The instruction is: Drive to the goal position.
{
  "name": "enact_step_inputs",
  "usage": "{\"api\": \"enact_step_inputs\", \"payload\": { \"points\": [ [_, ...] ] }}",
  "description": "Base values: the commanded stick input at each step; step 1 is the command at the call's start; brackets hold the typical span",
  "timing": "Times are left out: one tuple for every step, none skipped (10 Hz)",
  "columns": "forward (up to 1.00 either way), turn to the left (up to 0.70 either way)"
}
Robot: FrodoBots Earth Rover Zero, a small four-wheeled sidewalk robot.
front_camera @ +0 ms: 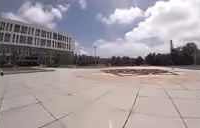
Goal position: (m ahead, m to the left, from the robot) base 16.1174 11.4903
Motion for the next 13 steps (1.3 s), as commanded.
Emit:
{"api": "enact_step_inputs", "payload": {
  "points": [
    [1.0, 0.0],
    [1.0, 0.0],
    [1.0, 0.0],
    [1.0, 0.0],
    [1.0, 0.0],
    [1.0, 0.0],
    [1.0, 0.0],
    [1.0, 0.0],
    [1.0, 0.0],
    [1.0, 0.0],
    [1.0, 0.0],
    [1.0, 0.0],
    [1.0, 0.0]
  ]
}}
